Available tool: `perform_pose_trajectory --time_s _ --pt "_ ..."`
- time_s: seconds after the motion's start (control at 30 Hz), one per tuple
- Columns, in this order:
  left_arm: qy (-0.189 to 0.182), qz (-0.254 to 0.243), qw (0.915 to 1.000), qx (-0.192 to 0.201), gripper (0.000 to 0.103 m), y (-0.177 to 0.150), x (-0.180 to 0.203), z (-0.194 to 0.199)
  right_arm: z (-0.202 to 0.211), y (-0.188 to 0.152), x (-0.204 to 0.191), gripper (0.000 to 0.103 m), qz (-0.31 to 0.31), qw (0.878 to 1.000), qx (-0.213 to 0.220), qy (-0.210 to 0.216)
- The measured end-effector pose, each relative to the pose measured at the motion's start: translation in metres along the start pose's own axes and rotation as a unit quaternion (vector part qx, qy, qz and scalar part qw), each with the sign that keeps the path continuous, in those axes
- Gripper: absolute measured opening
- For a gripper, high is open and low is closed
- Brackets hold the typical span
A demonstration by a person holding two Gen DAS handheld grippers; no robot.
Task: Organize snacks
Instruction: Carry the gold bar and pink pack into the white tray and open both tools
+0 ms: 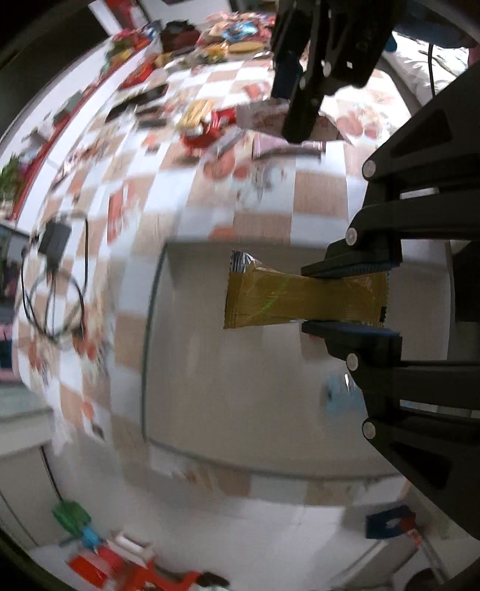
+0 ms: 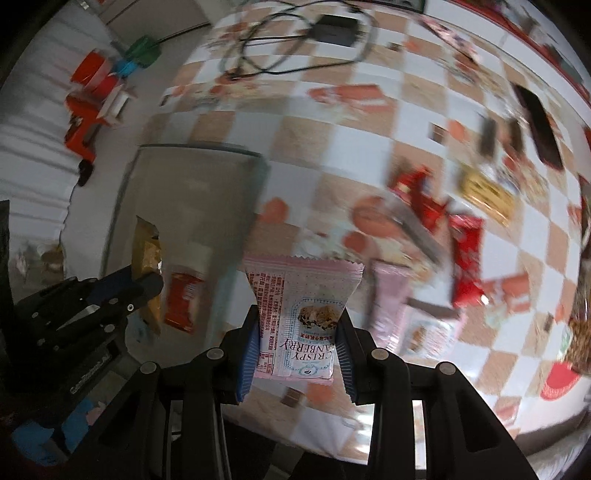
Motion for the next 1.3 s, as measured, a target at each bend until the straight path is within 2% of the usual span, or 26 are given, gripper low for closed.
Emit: perform_pose_trajectory --time_s 0.27,0.4,0.47,0.5,0.53,0.6,0.7,0.83,1.0,1.03,1.07,1.1,1.3 --pt "0.019 0.037 0.9989 -0.022 0.024 -0.016 -0.050 -0.002 -0.013 0.020 -0.073 0.039 0.057 0.998 -0.004 0.019" --pt "0.025 0.040 0.9983 -0.033 0.025 -0.023 -0.061 -0.007 -0.027 0.024 -0.093 0.040 0.068 0.997 -0.021 0.027" --pt "0.029 0.039 0.9981 -0.036 0.030 -0.026 -0.065 -0.007 -0.032 0.025 -0.098 0.040 0.068 0.997 -0.028 0.029" --pt "0.029 0.040 0.9981 -0.038 0.038 -0.028 -0.067 -0.007 -0.036 0.026 -0.102 0.040 0.068 0.997 -0.031 0.027" --pt "0.030 0.040 0.9980 -0.039 0.052 -0.028 -0.068 -0.007 -0.038 0.027 -0.103 0.040 0.069 0.997 -0.033 0.026" --pt "0.035 0.042 0.9979 -0.036 0.068 -0.031 -0.070 -0.005 -0.041 0.028 -0.106 0.041 0.069 0.997 -0.035 0.021" --pt "0.038 0.041 0.9978 -0.034 0.075 -0.032 -0.072 -0.002 -0.043 0.027 -0.109 0.042 0.069 0.997 -0.037 0.023" --pt "0.043 0.040 0.9976 -0.036 0.077 -0.032 -0.070 -0.001 -0.037 0.028 -0.111 0.061 0.068 0.997 -0.027 0.018" --pt "0.049 0.033 0.9977 -0.033 0.078 -0.030 -0.059 -0.001 -0.024 0.028 -0.104 0.064 0.067 0.998 -0.001 0.006" --pt "0.048 0.032 0.9978 -0.033 0.078 -0.030 -0.059 0.000 -0.021 0.028 -0.101 0.081 0.065 0.998 0.004 0.003" --pt "0.049 0.030 0.9978 -0.033 0.078 -0.030 -0.056 0.000 -0.018 0.028 -0.098 0.089 0.062 0.998 0.011 0.001" --pt "0.049 0.028 0.9978 -0.034 0.078 -0.029 -0.054 0.000 -0.015 0.030 -0.096 0.093 0.059 0.998 0.017 0.000" --pt "0.055 0.017 0.9978 -0.034 0.078 -0.028 -0.043 0.002 0.004 0.033 -0.079 0.093 0.039 0.998 0.049 -0.005"
Point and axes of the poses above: each gripper's, at about its wrist camera, not at the fingertips, and z roughly against the way its jaws point, x to its right, y to its top, the point moved 3 cm from there along -z, roughly the way its jaws point, and after that the axes turned 10 degrees about -y, right-handed, at the moved point
